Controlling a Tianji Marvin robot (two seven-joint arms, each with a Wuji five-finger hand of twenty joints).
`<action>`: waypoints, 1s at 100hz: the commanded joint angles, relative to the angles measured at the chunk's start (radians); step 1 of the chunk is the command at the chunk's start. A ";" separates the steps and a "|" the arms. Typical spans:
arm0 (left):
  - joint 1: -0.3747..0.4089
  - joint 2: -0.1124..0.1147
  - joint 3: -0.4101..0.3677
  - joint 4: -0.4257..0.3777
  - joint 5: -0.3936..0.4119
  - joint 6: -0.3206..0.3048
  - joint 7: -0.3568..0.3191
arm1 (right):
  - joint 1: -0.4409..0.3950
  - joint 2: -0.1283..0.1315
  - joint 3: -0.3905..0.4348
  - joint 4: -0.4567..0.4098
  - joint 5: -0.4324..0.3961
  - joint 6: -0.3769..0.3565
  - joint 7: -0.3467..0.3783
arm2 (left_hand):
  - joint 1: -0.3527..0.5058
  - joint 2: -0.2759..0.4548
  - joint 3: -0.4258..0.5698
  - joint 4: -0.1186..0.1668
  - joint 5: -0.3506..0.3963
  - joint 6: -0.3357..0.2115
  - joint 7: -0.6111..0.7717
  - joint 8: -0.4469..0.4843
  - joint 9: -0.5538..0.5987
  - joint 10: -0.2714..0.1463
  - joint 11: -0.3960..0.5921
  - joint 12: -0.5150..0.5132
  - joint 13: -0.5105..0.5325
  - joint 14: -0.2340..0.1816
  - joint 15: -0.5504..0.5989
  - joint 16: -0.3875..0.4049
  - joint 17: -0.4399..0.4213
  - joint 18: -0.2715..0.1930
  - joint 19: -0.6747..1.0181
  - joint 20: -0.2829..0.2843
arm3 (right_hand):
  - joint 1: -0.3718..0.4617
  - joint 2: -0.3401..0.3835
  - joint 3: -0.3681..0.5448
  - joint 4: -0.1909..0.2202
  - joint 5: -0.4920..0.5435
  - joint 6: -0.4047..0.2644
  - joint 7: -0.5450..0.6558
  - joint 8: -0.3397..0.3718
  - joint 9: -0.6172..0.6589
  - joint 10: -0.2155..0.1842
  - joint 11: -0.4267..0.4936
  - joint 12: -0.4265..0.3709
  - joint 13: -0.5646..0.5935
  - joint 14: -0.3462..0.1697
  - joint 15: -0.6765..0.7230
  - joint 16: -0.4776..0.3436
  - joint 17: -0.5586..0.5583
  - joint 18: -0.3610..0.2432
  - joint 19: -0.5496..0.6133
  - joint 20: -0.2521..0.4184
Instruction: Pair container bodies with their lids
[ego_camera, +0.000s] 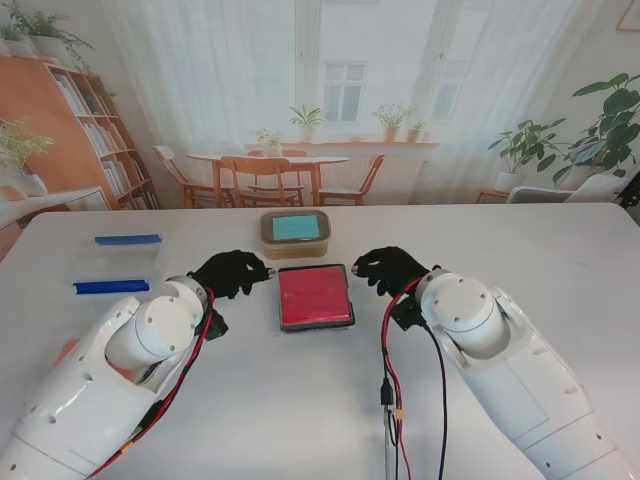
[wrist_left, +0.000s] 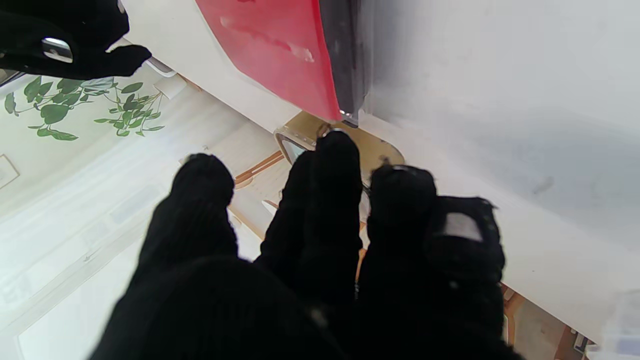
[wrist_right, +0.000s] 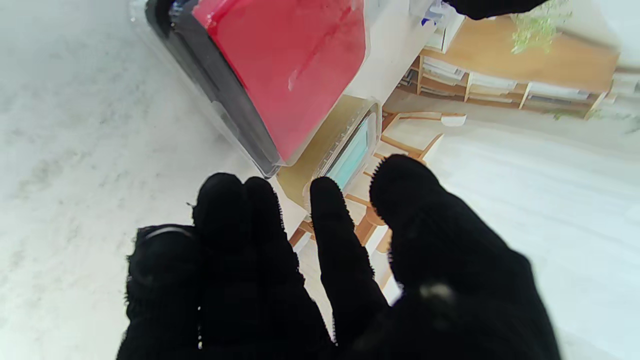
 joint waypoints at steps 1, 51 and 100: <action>0.022 0.002 -0.001 -0.016 0.003 -0.014 -0.020 | -0.012 0.019 0.014 0.004 -0.010 -0.025 0.028 | 0.052 -0.051 0.043 0.039 -0.059 -0.055 0.028 0.055 -0.073 0.021 -0.034 0.017 -0.090 0.085 -0.081 0.031 -0.065 -0.080 -0.023 0.098 | 0.054 -0.042 -0.019 0.027 0.001 -0.067 -0.013 0.028 -0.068 -0.034 -0.032 -0.031 -0.070 -0.001 -0.051 0.002 -0.099 -0.025 -0.049 0.035; 0.108 0.030 -0.010 -0.052 0.210 -0.117 -0.040 | 0.012 0.076 -0.031 0.116 -0.259 -0.298 0.127 | 0.094 -0.199 0.093 0.060 -0.398 0.005 0.016 -0.007 -0.527 0.041 -0.255 -0.094 -0.485 -0.011 -0.375 0.002 -0.459 -0.088 -0.328 0.218 | -0.015 -0.225 0.192 -0.019 -0.280 -0.241 -0.063 0.030 -0.322 -0.149 -0.090 -0.135 -0.242 -0.066 -0.214 -0.058 -0.295 -0.010 -0.207 0.040; 0.065 0.021 0.052 0.063 0.275 -0.150 0.041 | 0.111 0.056 -0.142 0.228 -0.355 -0.351 0.025 | 0.165 -0.202 0.176 0.060 -0.399 -0.057 0.037 -0.021 -0.663 0.041 -0.303 -0.127 -0.590 -0.044 -0.410 0.015 -0.580 -0.123 -0.396 0.194 | -0.076 -0.235 0.132 -0.016 -0.339 -0.158 0.029 0.105 -0.400 -0.152 -0.024 -0.101 -0.274 -0.074 -0.157 -0.039 -0.320 -0.025 -0.192 0.065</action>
